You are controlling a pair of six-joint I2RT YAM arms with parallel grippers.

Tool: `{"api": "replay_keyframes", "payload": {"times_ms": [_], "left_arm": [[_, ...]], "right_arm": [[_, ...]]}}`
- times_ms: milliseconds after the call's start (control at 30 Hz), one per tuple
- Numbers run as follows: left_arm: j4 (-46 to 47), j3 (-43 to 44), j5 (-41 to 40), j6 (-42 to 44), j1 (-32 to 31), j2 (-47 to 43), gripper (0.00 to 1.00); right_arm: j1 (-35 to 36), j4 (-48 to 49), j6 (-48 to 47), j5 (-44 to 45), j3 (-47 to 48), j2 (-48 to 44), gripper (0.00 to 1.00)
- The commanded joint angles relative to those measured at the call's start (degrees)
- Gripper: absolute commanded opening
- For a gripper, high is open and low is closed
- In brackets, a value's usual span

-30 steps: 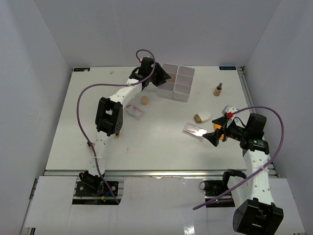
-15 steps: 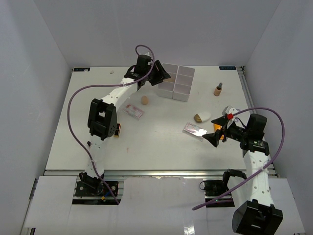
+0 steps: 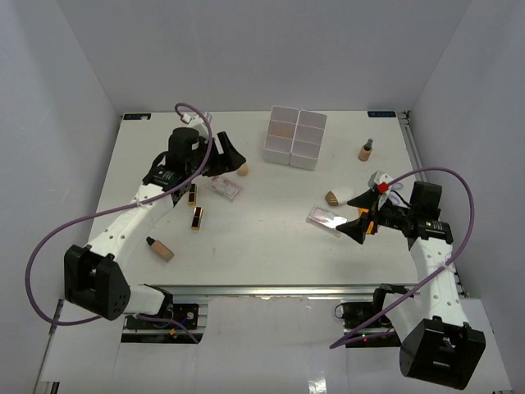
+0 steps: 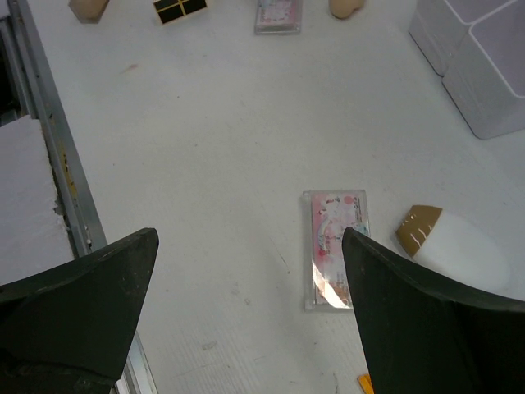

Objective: Organize the makeup

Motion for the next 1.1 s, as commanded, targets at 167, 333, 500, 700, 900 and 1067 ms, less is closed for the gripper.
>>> {"api": "replay_keyframes", "payload": {"times_ms": [167, 333, 500, 700, 900, 1067], "left_arm": [[-1.05, -14.11, -5.15, 9.26, 1.18, -16.36, 0.83], [0.07, -20.76, -9.07, 11.71, 1.26, -22.78, 0.83], [1.58, -24.61, -10.97, 11.99, 1.35, -27.61, 0.83], [1.9, -25.62, -12.89, 11.55, 1.35, -29.77, 0.83], [1.49, -25.71, -14.49, 11.79, 1.35, -30.77, 0.83], [1.46, -25.8, -15.22, 11.88, 1.41, -31.06, 0.83]], "right_arm": [[24.47, 3.72, 13.36, 17.99, 15.95, 17.75, 0.94], [34.08, 2.3, 18.97, 26.77, 29.61, 34.06, 0.93], [39.52, -0.41, 27.35, 31.55, 49.0, 49.67, 0.98], [45.85, -0.62, 36.36, 42.84, 66.14, 64.87, 0.98], [48.49, 0.7, 42.77, 54.19, 78.16, 76.66, 1.0], [48.49, 2.64, 44.52, 58.87, 83.05, 83.09, 0.89]]}}
